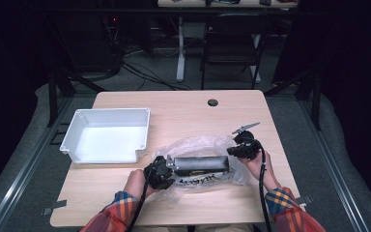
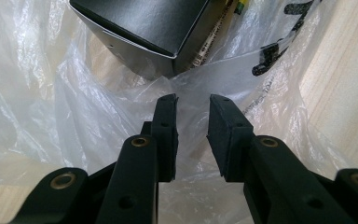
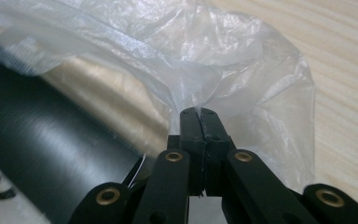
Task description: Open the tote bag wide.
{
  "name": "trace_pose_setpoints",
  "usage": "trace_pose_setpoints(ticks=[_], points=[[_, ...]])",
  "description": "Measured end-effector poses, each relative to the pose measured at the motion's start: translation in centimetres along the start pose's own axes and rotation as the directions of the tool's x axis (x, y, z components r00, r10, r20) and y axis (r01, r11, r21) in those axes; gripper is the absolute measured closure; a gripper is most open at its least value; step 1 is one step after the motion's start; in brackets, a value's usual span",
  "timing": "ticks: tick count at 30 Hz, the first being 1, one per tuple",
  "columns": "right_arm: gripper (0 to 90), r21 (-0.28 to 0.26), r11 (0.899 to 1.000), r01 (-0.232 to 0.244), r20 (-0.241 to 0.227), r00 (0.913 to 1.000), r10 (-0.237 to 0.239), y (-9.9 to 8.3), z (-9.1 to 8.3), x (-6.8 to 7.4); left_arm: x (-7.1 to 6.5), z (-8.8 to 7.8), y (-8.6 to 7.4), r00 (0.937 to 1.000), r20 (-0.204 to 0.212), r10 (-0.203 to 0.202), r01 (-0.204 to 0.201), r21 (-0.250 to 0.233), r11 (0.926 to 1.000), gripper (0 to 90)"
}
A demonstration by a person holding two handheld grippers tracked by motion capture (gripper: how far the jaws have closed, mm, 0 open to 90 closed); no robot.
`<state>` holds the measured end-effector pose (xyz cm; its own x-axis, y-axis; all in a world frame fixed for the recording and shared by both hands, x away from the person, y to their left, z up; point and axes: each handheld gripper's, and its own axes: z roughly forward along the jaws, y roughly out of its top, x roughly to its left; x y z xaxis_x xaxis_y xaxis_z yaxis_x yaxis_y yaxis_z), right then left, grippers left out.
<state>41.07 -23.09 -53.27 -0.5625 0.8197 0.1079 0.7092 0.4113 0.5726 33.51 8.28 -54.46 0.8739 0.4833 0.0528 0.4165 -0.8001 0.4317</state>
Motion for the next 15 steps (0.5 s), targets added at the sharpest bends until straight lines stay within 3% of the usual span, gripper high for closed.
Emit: trace_pose_setpoints(ticks=[4,7,10,12,15], points=[[90.0,-0.030,0.999,-0.021,0.013,0.9997,0.021,0.5,0.6,-0.4,0.1,0.1,0.1,1.0000,0.001,0.004,-0.004,-0.002,1.0000,72.2],[90.0,-0.040,0.999,-0.026,0.061,0.9977,0.028,0.9,1.4,-0.8,0.1,0.1,0.1,1.0000,0.008,0.006,-0.006,0.000,1.0000,71.8],[90.0,-0.031,0.998,-0.045,0.096,0.9942,0.048,0.8,1.7,-1.2,0.1,0.1,0.1,1.0000,0.006,0.004,-0.004,-0.004,1.0000,70.6],[90.0,-0.012,0.999,-0.052,0.161,0.9855,0.053,0.6,2.0,-1.5,0.2,0.0,0.1,1.0000,0.006,0.006,-0.006,-0.001,1.0000,69.9],[89.7,0.007,0.999,-0.049,0.173,0.9838,0.047,0.6,2.1,-1.4,0.3,-0.2,0.1,0.9999,0.012,0.005,-0.005,-0.012,0.9999,67.0]])
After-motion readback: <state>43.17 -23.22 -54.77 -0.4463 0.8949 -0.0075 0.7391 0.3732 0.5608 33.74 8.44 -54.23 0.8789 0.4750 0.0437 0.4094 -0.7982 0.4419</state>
